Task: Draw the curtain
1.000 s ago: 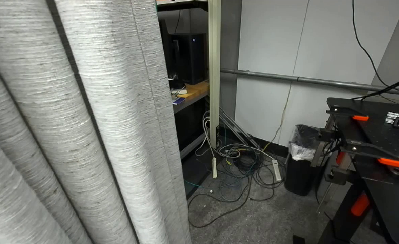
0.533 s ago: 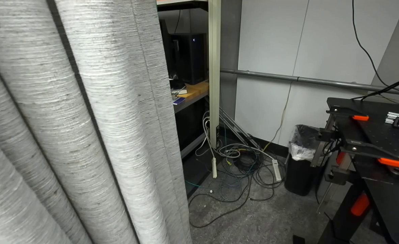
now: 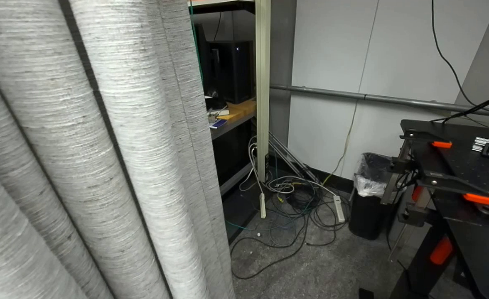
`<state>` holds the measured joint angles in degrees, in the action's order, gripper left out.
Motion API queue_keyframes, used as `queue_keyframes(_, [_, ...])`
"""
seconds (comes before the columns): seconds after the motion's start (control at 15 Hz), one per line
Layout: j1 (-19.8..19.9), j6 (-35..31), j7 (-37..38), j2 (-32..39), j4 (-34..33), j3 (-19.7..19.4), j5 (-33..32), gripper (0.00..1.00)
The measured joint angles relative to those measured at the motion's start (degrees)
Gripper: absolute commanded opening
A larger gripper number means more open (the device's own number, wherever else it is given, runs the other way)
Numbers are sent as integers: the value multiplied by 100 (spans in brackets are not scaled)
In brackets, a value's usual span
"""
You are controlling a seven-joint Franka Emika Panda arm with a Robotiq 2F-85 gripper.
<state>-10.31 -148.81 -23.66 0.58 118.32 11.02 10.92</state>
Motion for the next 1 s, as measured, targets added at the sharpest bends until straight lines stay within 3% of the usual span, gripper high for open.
queue_keyframes(0.33, [-48,-143,-160,296,-109,181,79,100])
queue_keyframes(0.4, [-66,-143,-169,387,-159,220,79,75])
queue_keyframes(0.47, [-82,-144,-169,481,-217,256,77,74])
queue_keyframes(1.0, [-67,-144,-99,1048,-624,272,-321,13])
